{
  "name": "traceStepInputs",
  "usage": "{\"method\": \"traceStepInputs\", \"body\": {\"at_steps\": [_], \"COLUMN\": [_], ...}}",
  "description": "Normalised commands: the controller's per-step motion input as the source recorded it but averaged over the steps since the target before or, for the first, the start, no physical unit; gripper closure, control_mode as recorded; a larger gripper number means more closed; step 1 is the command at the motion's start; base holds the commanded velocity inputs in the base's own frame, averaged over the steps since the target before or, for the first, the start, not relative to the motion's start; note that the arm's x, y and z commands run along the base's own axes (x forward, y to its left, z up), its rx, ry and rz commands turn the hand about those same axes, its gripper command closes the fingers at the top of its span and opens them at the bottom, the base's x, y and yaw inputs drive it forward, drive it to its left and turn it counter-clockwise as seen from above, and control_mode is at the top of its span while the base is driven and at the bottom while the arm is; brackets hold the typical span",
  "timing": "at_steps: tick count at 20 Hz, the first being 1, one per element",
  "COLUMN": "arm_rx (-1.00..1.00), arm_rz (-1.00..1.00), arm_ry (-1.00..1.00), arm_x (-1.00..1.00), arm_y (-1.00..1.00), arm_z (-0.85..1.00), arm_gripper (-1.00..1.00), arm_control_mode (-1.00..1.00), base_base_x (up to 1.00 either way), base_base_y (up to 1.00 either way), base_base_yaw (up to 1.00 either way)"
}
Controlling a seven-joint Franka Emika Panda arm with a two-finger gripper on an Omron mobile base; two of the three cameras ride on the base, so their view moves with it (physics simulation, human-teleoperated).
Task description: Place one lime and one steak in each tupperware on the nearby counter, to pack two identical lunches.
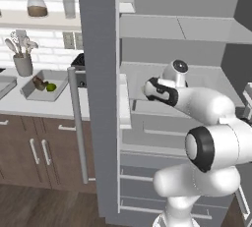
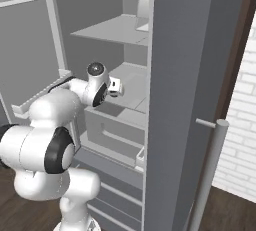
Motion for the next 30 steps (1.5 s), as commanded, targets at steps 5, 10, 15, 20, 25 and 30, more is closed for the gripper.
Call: {"method": "traceStepInputs", "body": {"at_steps": [5, 10, 15, 20, 25, 30], "arm_rx": [0.00, 0.00, 0.00, 0.00, 0.00, 0.00], "arm_rz": [0.00, 0.00, 0.00, 0.00, 0.00, 0.00], "arm_ry": [0.00, 0.00, 0.00, 0.00, 0.00, 0.08], "arm_x": [0.53, 0.52, 0.47, 0.46, 0.30, 0.02], "arm_y": [-0.07, -0.10, -0.05, 0.00, 0.00, 0.00], "arm_z": [-0.09, -0.20, -0.35, -0.36, -0.33, -0.64], "arm_gripper": [-1.00, -1.00, -1.00, -1.00, -1.00, -1.00], "arm_control_mode": [-1.00, -1.00, -1.00, -1.00, -1.00, -1.00], "base_base_x": [0.00, 0.00, 0.00, 0.00, 0.00, 0.00], "base_base_y": [0.00, 0.00, 0.00, 0.00, 0.00, 0.00], "base_base_yaw": [0.00, 0.00, 0.00, 0.00, 0.00, 0.00]}}
